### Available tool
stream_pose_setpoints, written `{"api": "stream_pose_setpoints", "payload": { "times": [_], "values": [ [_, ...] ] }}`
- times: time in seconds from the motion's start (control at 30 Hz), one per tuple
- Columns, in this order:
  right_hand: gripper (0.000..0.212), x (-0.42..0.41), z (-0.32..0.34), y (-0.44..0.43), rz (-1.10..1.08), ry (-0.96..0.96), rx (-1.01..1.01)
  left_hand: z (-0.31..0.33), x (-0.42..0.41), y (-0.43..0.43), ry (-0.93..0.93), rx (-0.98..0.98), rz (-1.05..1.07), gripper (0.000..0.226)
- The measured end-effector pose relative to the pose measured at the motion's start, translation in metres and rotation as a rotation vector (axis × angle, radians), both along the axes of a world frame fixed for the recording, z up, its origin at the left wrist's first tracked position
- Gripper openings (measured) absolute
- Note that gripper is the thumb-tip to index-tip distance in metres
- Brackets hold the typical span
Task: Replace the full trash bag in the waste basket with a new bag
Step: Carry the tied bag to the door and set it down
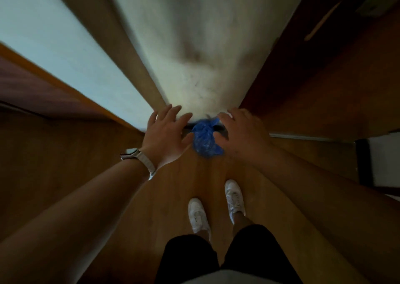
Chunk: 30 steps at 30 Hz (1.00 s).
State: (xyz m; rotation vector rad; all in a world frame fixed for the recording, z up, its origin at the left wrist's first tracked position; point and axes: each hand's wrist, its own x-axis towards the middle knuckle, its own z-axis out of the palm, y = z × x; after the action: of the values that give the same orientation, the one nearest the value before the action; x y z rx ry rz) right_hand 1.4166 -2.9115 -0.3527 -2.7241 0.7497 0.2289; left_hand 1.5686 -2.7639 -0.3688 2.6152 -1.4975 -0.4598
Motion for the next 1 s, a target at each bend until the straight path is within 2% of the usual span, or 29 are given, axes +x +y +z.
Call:
{"api": "stream_pose_setpoints", "payload": {
  "times": [0.2, 0.4, 0.77, 1.0],
  "values": [
    [0.049, -0.022, 0.103, 0.033, 0.004, -0.104, -0.098, 0.092, -0.031, 0.033, -0.03, -0.185, -0.003, 0.059],
    [0.053, -0.044, 0.168, 0.056, -0.007, -0.107, -0.208, 0.154, -0.041, 0.054, -0.127, -0.302, -0.029, 0.057],
    [0.057, -0.112, 0.231, 0.078, -0.024, -0.16, -0.287, 0.22, -0.092, 0.069, -0.234, -0.396, -0.073, 0.059],
    [0.061, -0.221, 0.255, 0.071, -0.167, -0.207, -0.289, 0.24, -0.18, 0.046, -0.252, -0.406, -0.188, 0.059]
  ]
}}
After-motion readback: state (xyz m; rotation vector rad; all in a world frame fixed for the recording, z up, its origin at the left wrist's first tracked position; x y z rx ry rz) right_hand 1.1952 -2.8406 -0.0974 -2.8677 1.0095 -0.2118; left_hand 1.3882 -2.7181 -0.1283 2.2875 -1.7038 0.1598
